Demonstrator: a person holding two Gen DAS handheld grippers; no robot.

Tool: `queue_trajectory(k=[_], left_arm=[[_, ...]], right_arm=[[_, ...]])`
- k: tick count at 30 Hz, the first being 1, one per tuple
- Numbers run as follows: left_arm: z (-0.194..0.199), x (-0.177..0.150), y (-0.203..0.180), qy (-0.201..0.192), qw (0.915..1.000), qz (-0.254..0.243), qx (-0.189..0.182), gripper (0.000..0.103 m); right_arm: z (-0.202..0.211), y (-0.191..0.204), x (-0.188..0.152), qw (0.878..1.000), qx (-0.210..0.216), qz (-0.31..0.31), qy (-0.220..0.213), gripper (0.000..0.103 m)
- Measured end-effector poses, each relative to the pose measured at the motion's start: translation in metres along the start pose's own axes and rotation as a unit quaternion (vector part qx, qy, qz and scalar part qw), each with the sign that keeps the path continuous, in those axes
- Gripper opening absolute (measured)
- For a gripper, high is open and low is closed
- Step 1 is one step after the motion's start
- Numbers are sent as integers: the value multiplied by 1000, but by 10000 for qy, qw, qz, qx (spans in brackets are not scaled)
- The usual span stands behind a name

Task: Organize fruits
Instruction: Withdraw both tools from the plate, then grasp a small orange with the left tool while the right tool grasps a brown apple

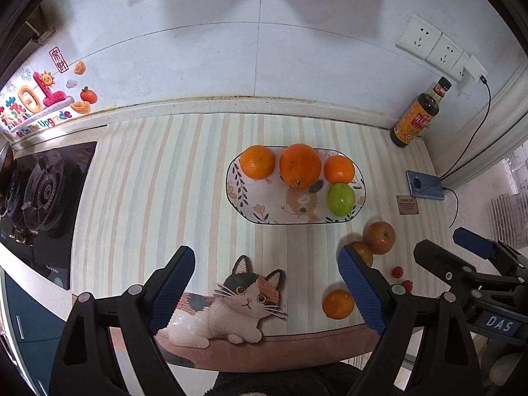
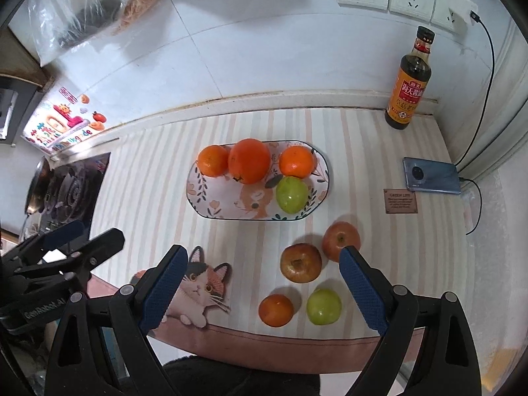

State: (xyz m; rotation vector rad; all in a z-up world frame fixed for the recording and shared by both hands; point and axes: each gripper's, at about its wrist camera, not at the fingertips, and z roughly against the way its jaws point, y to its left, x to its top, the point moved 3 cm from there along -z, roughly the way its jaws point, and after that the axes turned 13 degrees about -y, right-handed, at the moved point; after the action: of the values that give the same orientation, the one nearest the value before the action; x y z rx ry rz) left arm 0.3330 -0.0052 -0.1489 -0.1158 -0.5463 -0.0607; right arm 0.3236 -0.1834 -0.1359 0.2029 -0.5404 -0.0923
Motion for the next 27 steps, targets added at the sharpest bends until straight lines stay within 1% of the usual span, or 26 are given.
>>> queue_trajectory(k=[3,4,5,6,8,9,10,12,13,14,17,20,25,26,27], left_arm=[[-7,-3,-4,112,9999,-50,-45,89],[-11,-5,-6,180,9998,-80,-46,90],[-13,-6,-8,190,9997,-105,-56,96],[-17,-9,-12,211,9996,-149,-71,98],[-28,-19,-21,345,9991,-204,-158,98],[-36,-25,-27,440,9985,-225,-230,98],[-48,-35,-37,617,9971,-287,-339,98],[-68,-51,-52,912,9940,-421,-441,98],[-82,-64,-61,1132,9909,-494,-530,98],[-95,-77,-70,1360,9873,-554,-607,98],[-122,-108,-92,1773,9783,-788,-727,98],[-141,-129,-107,2092,9700,-919,-829,98],[-163,-146,-123,2417,9610,-907,-995,98],[-167,-149,-125,2493,9587,-865,-1064,97],[-171,-151,-126,2551,9573,-808,-1096,90]], right_arm=[[1,-5,-1,9999,17,-109,-11,95],[1,-10,-2,9998,13,-185,-36,95],[0,-13,-3,9998,10,-220,-32,95],[-2,-20,-5,9996,-17,-276,-16,95],[-9,-34,-10,9991,-66,-419,45,95],[-14,-43,-14,9985,-82,-527,100,95],[-19,-50,-19,9981,-92,-598,151,95],[-30,-69,-31,9964,-135,-800,233,94],[-35,-79,-37,9955,-157,-905,238,85],[-41,-89,-44,9943,-179,-1015,269,71],[-62,-112,-64,9905,-241,-1234,556,60],[-76,-130,-83,9862,-323,-1449,735,59],[-89,-152,-108,9781,-372,-1834,912,59],[-89,-154,-109,9773,-373,-1868,929,59],[-90,-156,-112,9764,-370,-1900,953,59]])
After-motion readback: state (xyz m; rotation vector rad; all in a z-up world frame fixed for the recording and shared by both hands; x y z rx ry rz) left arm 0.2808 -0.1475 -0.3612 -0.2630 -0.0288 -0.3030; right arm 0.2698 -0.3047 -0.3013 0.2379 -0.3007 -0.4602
